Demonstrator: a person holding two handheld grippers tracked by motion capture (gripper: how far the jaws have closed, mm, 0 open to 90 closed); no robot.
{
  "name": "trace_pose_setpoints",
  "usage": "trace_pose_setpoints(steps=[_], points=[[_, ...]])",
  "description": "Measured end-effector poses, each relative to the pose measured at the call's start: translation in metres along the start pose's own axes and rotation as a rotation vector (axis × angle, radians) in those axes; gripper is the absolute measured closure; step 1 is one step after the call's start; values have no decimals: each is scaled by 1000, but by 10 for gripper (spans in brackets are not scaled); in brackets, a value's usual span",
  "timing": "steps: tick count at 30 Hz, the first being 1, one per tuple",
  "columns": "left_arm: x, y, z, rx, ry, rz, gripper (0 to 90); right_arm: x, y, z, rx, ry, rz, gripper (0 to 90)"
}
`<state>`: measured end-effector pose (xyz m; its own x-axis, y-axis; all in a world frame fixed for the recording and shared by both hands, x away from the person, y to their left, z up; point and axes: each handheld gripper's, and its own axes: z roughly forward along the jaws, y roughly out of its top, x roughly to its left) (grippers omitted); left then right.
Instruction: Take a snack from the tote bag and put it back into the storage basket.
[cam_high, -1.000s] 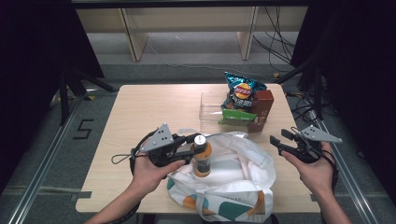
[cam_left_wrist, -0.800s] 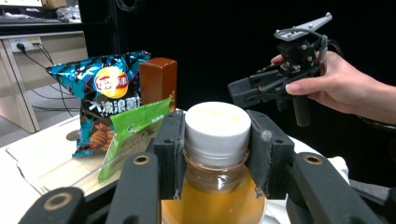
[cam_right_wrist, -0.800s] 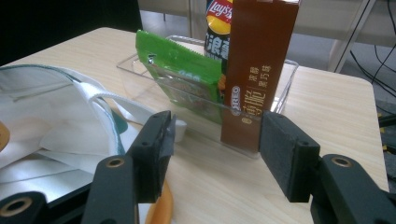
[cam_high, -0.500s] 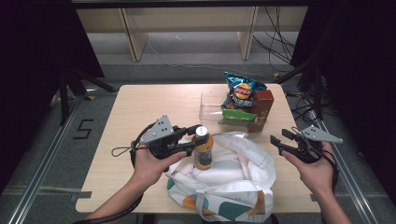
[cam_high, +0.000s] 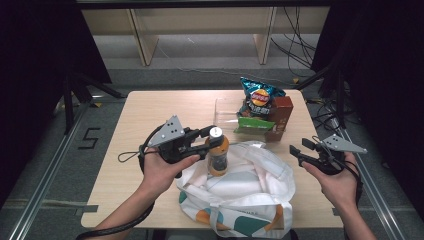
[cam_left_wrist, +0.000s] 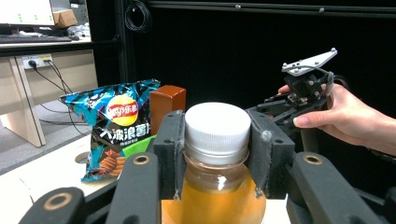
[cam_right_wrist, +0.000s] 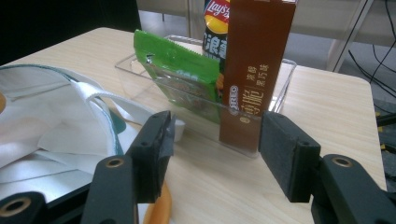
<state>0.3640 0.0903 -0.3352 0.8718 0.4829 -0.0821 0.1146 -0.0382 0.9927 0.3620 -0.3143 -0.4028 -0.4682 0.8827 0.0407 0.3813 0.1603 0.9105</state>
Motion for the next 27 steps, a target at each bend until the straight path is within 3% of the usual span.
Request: trace_pose_setpoints(steps=[13, 15, 27], points=[[3, 14, 3, -26, 7, -1, 591, -1, 0, 1, 0, 5, -3, 452], [3, 15, 3, -27, 7, 1, 591, 1, 0, 0, 9, 5, 20, 451], [9, 21, 7, -46, 13, -2, 591, 0, -2, 2, 0, 3, 4, 449]])
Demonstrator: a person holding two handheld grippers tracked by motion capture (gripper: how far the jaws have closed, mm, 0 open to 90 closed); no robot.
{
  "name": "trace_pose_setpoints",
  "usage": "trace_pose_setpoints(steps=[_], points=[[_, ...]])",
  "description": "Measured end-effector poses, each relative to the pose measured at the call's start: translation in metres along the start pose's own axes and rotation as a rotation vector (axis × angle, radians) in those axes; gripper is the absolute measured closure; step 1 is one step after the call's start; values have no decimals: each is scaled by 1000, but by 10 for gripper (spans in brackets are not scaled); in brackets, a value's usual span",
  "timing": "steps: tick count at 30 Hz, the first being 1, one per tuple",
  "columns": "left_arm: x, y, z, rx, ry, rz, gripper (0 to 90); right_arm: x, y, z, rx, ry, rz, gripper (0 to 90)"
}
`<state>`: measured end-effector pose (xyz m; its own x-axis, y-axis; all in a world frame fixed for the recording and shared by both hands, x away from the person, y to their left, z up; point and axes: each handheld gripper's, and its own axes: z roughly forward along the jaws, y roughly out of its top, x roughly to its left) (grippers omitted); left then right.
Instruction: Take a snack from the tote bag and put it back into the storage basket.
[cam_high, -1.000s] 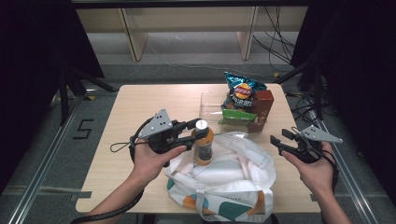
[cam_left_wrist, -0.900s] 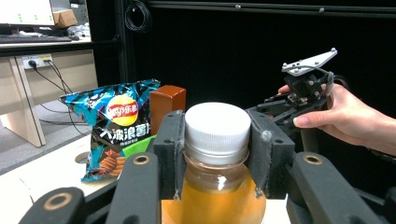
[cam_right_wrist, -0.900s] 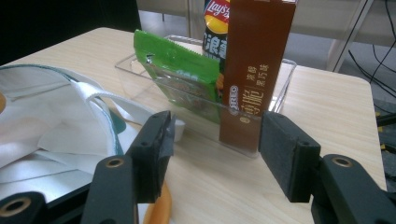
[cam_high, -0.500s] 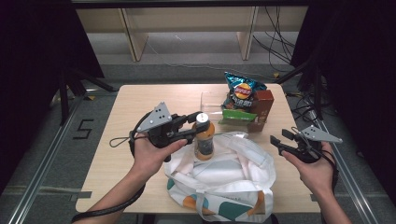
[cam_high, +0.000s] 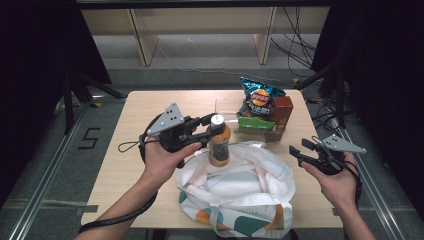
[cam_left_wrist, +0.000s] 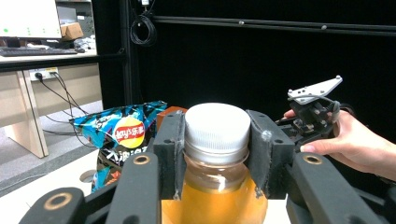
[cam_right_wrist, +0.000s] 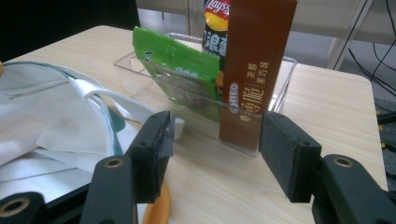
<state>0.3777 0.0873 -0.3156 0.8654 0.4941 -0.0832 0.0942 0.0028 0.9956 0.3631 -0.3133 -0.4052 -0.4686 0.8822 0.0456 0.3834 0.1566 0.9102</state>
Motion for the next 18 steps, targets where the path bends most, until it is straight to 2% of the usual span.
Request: trace_pose_setpoints(steps=[6, 7, 14, 15, 16, 18], points=[[4, 2, 2, -9, 4, -2, 591, 1, 0, -1, 0, 8, 17, 449], [5, 3, 3, -10, 6, 0, 591, 0, 0, 0, 1, 8, 4, 449], [10, 7, 6, -16, 19, -2, 591, 0, 0, 0, 3, 8, 4, 448], [11, 8, 6, -15, 20, 0, 591, -2, 0, 0, -2, 11, -15, 448], [12, 8, 7, -15, 22, 0, 591, 0, 0, -1, 3, 7, 7, 448], [13, 10, 8, -18, 23, -1, 591, 0, 0, 0, 2, 8, 2, 448]])
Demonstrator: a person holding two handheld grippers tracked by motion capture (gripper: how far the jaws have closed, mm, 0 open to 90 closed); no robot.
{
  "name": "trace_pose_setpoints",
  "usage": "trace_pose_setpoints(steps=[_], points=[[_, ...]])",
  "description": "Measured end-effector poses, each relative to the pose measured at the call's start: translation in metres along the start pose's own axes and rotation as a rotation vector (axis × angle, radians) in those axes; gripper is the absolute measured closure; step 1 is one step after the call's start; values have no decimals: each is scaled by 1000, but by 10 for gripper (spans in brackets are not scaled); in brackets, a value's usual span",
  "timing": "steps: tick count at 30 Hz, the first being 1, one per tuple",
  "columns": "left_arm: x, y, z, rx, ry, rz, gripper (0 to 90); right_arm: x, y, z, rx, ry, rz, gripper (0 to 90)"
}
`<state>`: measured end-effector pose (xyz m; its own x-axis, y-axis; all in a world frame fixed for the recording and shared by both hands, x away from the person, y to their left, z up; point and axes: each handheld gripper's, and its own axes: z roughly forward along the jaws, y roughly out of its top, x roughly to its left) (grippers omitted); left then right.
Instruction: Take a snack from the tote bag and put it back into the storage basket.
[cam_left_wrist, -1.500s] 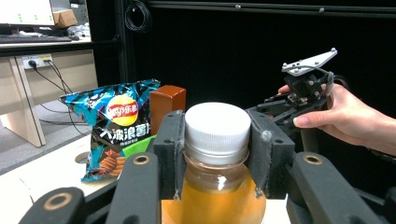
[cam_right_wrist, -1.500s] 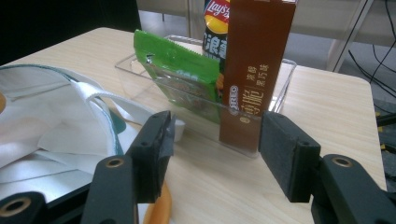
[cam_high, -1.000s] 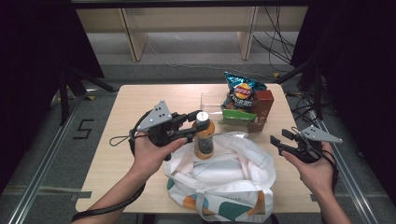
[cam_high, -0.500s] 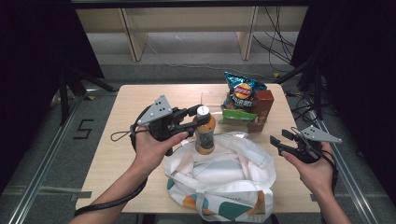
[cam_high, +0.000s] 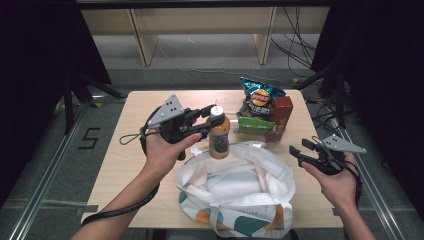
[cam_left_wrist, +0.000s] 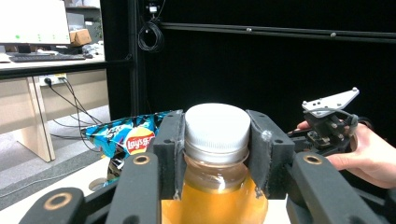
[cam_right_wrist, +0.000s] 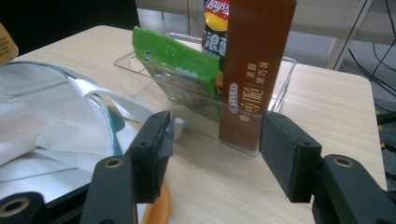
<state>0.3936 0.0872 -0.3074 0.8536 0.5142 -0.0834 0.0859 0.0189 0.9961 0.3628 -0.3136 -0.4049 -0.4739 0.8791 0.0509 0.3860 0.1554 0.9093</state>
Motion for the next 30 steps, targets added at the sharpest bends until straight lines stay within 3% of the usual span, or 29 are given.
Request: trace_pose_setpoints(steps=[7, 9, 14, 16, 18, 21, 24, 30], points=[[3, 7, 3, -7, 1, 1, 591, 0, -1, 0, 5, -5, 2, 448], [4, 8, 4, -7, 4, 1, 591, 2, -1, 1, -6, -20, 22, 448], [9, 10, 6, -11, 14, 1, 591, 0, -1, 1, -1, -3, 3, 448], [11, 10, 8, -12, 18, 4, 591, 1, -1, 0, 6, -15, 16, 448], [12, 9, 9, -9, 22, 8, 591, -1, -1, 1, -9, -15, -5, 447], [16, 8, 12, -11, 25, 2, 591, 2, -1, 1, 2, -16, 28, 448], [19, 6, 14, -12, 28, 6, 591, -1, -2, 1, 14, -10, -9, 448], [26, 3, 19, -14, 31, -2, 591, 1, -2, 1, 22, -10, 18, 447]])
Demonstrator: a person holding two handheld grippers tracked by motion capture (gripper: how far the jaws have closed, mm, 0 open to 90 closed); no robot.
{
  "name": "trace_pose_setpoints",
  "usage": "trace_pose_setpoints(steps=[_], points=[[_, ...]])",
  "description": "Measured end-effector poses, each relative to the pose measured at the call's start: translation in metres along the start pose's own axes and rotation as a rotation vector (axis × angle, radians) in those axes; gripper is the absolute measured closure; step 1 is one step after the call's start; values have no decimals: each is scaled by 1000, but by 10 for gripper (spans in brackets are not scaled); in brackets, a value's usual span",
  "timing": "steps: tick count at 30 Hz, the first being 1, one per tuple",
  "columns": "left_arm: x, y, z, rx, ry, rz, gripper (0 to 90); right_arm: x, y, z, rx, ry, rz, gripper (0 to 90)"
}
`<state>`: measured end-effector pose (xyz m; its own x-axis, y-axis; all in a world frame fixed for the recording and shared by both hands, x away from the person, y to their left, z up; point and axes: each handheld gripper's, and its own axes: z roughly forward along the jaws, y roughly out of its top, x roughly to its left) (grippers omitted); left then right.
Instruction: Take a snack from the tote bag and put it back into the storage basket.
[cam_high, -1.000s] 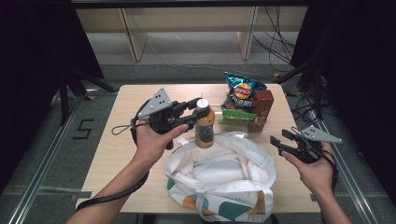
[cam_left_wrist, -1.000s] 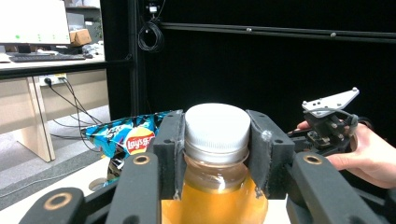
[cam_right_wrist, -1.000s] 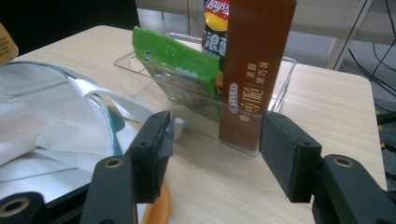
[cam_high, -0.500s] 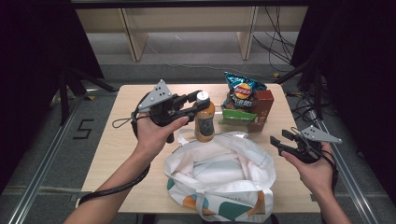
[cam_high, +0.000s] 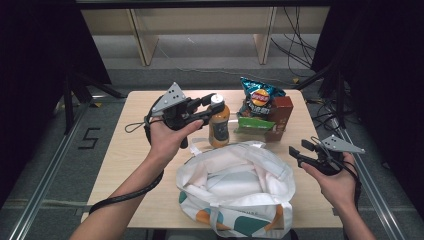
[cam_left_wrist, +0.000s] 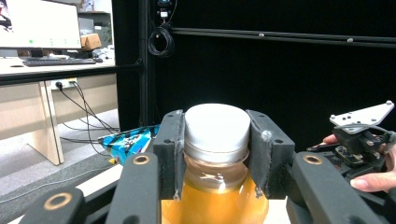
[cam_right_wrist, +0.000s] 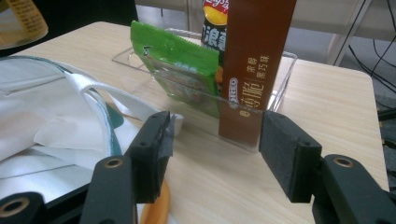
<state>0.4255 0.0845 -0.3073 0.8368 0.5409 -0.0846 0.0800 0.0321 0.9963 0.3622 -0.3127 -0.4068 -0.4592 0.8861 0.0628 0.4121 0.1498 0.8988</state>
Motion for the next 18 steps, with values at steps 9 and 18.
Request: trace_pose_setpoints(steps=[9, 18], points=[[10, -5, 9, 5, 28, -5, 591, -2, 0, 1, -3, -7, -32, 447], [17, -13, 15, 13, 47, -2, 591, -3, -1, 2, -3, 2, -31, 447]])
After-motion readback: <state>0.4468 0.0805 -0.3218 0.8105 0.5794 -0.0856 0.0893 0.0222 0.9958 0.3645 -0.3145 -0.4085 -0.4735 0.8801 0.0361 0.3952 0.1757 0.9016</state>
